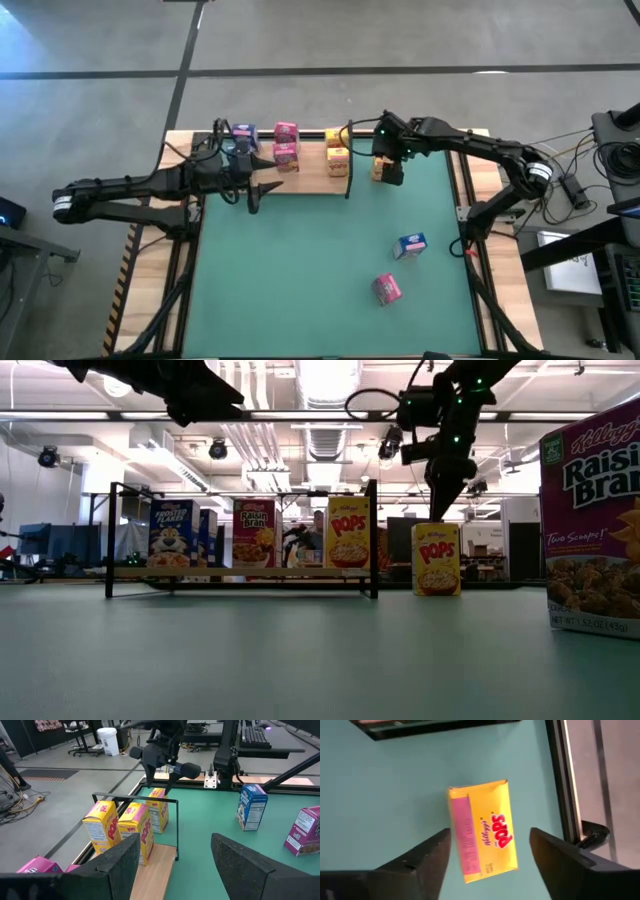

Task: Stack cereal on shelf
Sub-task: Put the yellow cereal box on the shelf

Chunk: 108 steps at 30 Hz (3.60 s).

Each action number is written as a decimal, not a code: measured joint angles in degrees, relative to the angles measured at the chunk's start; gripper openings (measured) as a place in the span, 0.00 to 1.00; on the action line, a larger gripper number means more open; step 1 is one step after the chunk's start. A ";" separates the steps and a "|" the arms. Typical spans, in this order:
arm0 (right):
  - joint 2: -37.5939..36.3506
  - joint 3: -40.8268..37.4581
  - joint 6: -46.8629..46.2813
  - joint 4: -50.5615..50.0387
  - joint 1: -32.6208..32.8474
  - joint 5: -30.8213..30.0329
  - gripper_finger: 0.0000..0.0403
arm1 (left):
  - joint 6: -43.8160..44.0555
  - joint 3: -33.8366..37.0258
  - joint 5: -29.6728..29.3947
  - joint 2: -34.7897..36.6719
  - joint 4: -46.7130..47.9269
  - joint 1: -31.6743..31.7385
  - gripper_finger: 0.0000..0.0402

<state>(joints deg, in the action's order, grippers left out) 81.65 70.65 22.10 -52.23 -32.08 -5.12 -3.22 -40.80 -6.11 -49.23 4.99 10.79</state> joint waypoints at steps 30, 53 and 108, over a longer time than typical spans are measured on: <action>3.92 0.28 4.51 -0.21 -3.97 7.69 0.36 | -0.29 0.11 0.04 -0.33 0.13 0.00 0.57; -4.31 29.82 -4.99 -10.77 1.41 5.11 0.32 | -0.55 0.11 0.05 -0.33 0.15 0.00 0.57; 33.42 46.93 -7.08 -18.61 17.67 -1.94 0.32 | -0.75 0.12 0.13 -0.29 0.70 0.01 0.57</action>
<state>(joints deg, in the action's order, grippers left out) 115.07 117.58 15.02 -70.84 -14.41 -7.06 -3.97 -40.67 -5.98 -49.52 5.69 10.79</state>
